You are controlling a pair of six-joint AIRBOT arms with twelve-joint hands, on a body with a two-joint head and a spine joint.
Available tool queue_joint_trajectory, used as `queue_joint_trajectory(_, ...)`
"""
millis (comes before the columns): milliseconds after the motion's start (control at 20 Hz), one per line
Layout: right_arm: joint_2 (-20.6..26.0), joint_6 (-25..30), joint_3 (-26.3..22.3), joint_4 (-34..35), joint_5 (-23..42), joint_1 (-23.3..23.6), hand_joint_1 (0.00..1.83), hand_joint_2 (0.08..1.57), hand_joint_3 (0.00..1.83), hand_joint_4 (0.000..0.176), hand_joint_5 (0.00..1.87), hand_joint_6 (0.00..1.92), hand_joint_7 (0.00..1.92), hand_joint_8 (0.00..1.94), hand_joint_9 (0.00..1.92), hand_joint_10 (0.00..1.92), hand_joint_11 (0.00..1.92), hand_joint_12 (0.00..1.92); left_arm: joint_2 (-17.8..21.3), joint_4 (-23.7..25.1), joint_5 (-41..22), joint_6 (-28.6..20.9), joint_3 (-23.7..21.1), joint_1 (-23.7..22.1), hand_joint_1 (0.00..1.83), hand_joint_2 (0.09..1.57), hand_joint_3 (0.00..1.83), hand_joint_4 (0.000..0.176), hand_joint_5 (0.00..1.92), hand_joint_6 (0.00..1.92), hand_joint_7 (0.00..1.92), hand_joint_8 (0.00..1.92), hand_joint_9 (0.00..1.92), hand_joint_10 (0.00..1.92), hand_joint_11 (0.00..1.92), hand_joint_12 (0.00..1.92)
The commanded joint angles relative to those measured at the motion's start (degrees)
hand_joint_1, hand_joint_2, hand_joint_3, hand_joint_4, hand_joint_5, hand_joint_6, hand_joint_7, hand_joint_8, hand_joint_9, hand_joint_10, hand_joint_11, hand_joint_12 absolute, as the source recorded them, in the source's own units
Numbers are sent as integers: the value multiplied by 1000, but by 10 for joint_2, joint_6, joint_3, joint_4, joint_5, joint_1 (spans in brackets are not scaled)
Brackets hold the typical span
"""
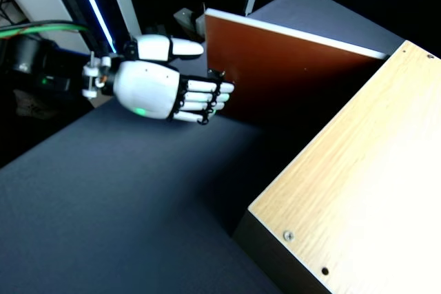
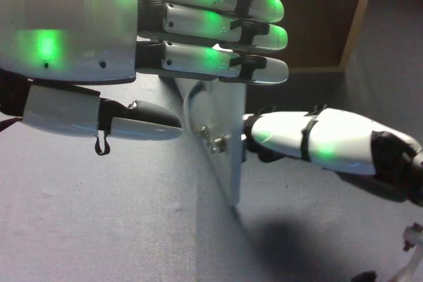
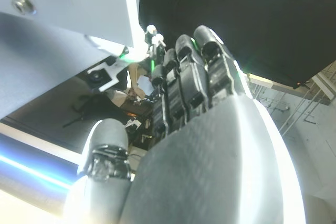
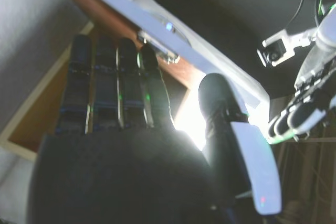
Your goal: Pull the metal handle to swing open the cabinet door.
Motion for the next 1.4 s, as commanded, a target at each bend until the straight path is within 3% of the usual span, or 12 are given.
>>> queue_joint_trajectory(0,-5,5,-1,-13,-57,10,0,1391,1,0,353,2,343,0,304,1,0,878,4,-57,-14,4,1,-5,0,1530,1,0,263,1,274,1,248,2,0,546)
queue_joint_trajectory(1350,-104,5,10,20,-85,39,0,1393,1,0,337,0,324,0,282,0,0,826,4,-57,-14,4,1,-5,0,1534,1,0,263,2,273,1,247,1,0,547)
